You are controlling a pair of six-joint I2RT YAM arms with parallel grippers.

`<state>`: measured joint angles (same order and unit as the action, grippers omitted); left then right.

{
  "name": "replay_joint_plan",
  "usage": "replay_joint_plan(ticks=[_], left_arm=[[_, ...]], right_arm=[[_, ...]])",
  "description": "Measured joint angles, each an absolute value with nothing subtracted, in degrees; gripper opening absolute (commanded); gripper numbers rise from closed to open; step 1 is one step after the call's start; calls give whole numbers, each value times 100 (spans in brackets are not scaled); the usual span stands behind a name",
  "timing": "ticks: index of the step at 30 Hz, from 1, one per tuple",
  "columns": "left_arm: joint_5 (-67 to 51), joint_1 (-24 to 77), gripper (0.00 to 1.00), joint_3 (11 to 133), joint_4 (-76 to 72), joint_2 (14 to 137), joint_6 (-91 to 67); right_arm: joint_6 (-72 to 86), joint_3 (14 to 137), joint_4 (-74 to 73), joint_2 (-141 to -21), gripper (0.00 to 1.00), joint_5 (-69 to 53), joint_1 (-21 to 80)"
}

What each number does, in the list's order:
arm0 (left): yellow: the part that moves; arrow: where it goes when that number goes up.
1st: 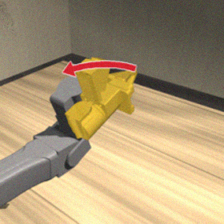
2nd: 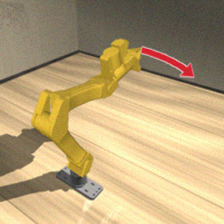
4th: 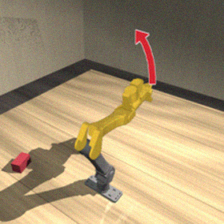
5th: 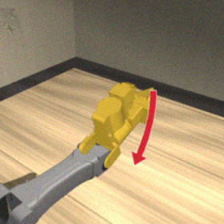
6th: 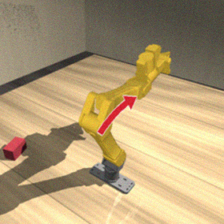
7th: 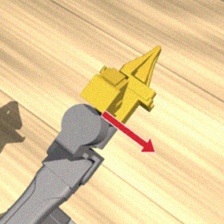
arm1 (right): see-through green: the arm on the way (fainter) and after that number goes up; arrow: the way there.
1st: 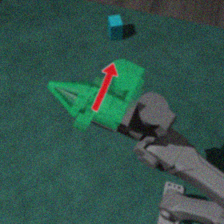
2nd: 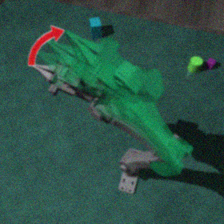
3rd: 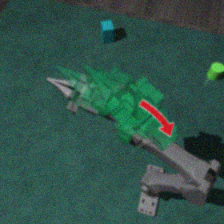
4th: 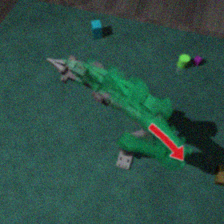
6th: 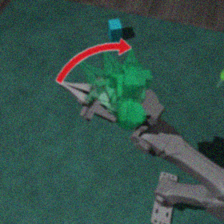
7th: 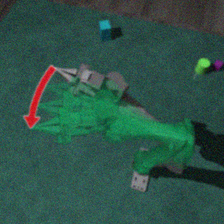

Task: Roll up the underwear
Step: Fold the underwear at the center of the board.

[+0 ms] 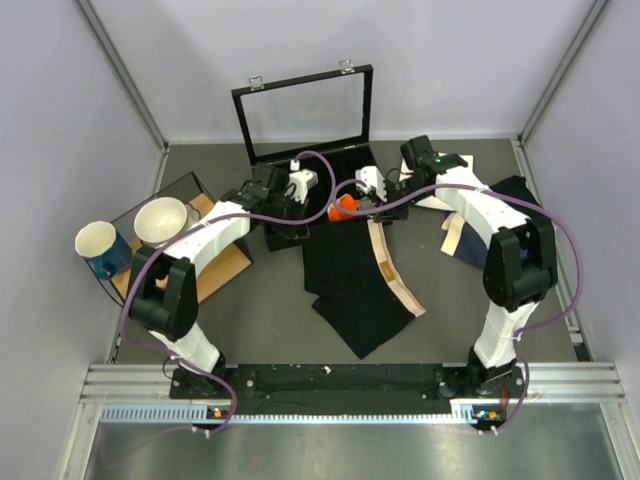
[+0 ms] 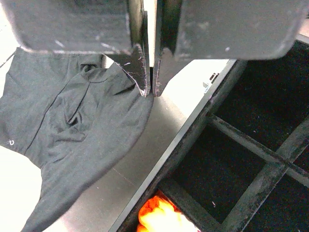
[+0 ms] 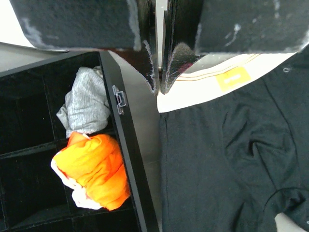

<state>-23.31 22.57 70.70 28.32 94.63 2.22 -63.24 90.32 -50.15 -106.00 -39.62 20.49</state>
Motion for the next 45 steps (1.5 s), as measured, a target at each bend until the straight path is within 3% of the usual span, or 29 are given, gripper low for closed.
replay_joint_plan(ticks=[17,30,45], left_arm=[[-3074,2517,0,6440,2886,8541,-148],[-3026,3756,0,5452,2574,7664,-1055],[-2753,4987,0,4783,1737,7679,-2082]], right_arm=[[-6630,7540,-5017,-9277,0,-4123,1920],[-6967,6228,-5000,-8232,0,-4023,1815],[-7400,4904,-5022,-7223,0,-3739,1601]])
